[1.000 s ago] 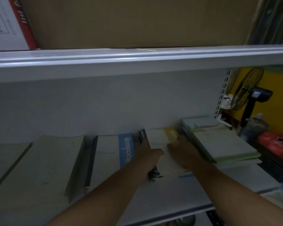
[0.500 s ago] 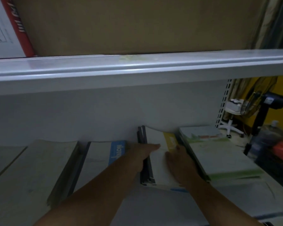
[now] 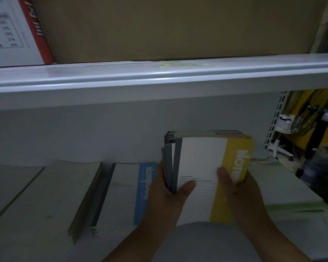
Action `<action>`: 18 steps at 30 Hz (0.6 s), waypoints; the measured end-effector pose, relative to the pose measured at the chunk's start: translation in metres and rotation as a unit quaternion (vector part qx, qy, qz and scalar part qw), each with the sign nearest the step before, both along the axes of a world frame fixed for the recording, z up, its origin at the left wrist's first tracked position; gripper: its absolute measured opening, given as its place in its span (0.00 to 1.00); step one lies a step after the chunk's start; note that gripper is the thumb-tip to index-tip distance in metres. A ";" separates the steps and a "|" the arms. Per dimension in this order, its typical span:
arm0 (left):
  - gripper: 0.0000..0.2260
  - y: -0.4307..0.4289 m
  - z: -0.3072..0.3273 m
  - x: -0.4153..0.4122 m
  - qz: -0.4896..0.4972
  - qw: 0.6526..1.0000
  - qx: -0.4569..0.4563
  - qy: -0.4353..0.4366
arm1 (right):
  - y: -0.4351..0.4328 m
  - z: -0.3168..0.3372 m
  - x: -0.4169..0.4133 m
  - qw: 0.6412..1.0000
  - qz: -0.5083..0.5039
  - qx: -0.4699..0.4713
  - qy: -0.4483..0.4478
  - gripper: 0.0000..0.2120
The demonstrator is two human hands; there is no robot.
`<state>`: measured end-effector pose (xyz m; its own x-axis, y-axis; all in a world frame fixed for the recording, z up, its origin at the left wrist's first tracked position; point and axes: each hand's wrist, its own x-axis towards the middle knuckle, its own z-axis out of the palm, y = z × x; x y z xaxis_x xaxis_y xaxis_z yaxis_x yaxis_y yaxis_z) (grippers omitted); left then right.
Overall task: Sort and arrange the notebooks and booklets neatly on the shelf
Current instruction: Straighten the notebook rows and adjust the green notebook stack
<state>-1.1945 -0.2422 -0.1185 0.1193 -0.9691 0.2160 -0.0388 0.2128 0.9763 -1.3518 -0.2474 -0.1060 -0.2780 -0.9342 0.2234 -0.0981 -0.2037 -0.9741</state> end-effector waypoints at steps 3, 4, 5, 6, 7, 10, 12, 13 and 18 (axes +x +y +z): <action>0.27 0.006 -0.006 -0.007 0.007 0.999 0.034 0.005 | 0.005 -0.019 0.006 1.000 -0.023 -0.019 0.002 0.05; 0.28 0.007 -0.008 -0.008 0.000 0.999 0.045 0.005 | 0.007 -0.024 0.007 0.999 -0.023 -0.025 0.002 0.05; 0.28 0.006 -0.010 -0.007 -0.004 0.999 0.050 0.014 | 0.007 -0.027 0.006 0.999 -0.021 -0.029 0.001 0.05; 0.29 0.004 -0.010 -0.005 -0.003 0.998 0.054 0.022 | 0.007 -0.026 0.004 0.999 -0.015 -0.029 0.001 0.07; 0.31 0.003 -0.007 -0.004 -0.002 0.998 0.052 0.029 | 0.006 -0.025 0.000 1.000 -0.007 -0.024 0.001 0.07; 0.40 0.004 -0.002 -0.006 -0.005 0.999 0.026 0.036 | 0.007 -0.018 -0.010 0.999 0.006 -0.034 -0.004 0.05; 0.38 0.008 -0.001 -0.011 0.005 0.999 0.001 0.037 | 0.011 -0.021 -0.008 0.998 0.005 -0.062 0.002 0.13; 0.38 0.010 -0.002 -0.013 0.008 0.999 -0.010 0.036 | 0.012 -0.024 -0.005 0.997 0.000 -0.072 0.014 0.18; 0.40 0.015 0.001 -0.014 0.011 0.999 -0.040 0.029 | 0.014 -0.014 -0.010 0.994 0.022 -0.104 0.018 0.24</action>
<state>-1.2084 -0.2273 -0.1178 0.1556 -0.9457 0.2853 0.0120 0.2906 0.9568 -1.3620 -0.2335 -0.1199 -0.2252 -0.8783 0.4217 -0.1194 -0.4047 -0.9066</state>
